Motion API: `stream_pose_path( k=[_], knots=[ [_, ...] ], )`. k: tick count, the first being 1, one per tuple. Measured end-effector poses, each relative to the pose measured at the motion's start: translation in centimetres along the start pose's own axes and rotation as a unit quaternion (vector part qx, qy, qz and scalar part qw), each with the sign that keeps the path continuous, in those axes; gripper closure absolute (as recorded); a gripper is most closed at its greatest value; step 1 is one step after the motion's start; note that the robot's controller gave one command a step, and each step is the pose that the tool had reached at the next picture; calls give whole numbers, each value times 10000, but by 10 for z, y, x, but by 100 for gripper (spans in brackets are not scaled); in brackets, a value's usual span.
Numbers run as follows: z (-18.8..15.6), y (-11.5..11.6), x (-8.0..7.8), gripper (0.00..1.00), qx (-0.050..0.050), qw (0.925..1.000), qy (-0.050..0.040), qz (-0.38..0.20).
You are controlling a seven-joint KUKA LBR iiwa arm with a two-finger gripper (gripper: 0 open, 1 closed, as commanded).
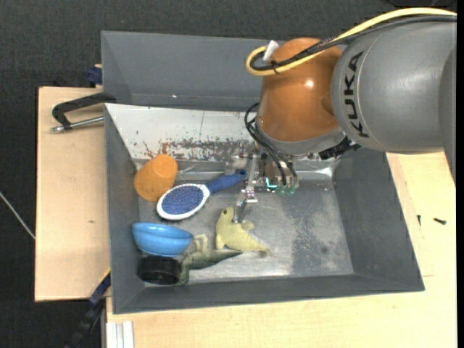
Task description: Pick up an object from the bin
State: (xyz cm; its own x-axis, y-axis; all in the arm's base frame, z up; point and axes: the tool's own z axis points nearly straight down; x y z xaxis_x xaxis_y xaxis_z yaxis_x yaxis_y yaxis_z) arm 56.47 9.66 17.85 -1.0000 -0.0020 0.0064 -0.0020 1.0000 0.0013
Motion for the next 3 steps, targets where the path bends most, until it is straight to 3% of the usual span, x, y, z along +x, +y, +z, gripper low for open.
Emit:
stream_pose_path(
  k=[1, 2, 3],
  knots=[
    [102, 13, -35, 0, -15, 9985, -47, -540],
    [101, 12, -34, 100, -8, 9985, -52, -549],
    [-48, 23, -17, 100, -9, 9989, -97, -457]
  ],
)
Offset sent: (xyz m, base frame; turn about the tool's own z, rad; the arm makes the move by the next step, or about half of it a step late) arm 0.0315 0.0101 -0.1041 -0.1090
